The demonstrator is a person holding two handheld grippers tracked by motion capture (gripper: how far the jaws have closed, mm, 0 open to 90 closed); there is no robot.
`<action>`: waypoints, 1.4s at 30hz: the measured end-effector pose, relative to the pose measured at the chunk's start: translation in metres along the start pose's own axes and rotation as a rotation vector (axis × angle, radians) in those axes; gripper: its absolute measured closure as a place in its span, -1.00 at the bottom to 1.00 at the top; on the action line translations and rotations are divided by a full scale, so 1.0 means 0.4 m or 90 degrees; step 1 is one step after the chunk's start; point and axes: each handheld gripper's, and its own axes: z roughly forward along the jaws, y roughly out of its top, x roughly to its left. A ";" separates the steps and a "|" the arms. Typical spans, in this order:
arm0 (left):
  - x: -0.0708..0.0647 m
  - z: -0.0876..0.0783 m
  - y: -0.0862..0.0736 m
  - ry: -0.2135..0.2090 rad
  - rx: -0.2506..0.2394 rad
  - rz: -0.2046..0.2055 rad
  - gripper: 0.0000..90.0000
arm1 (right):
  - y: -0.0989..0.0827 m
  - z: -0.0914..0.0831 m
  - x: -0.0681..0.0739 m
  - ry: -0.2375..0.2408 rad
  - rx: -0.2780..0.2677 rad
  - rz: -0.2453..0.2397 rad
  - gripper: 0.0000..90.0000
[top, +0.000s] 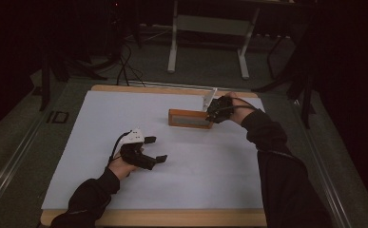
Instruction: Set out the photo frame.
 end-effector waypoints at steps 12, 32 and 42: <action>-0.006 0.009 -0.021 -0.004 0.003 0.000 -0.83 | -0.004 0.019 -0.053 -0.011 -0.002 0.026 0.48; -0.017 0.000 -0.034 -0.003 -0.001 -0.009 -0.82 | 0.000 0.046 -0.104 -0.018 0.019 0.002 0.32; -0.020 -0.016 -0.041 0.002 -0.008 -0.010 -0.82 | 0.003 0.068 -0.127 -0.030 0.027 0.015 0.20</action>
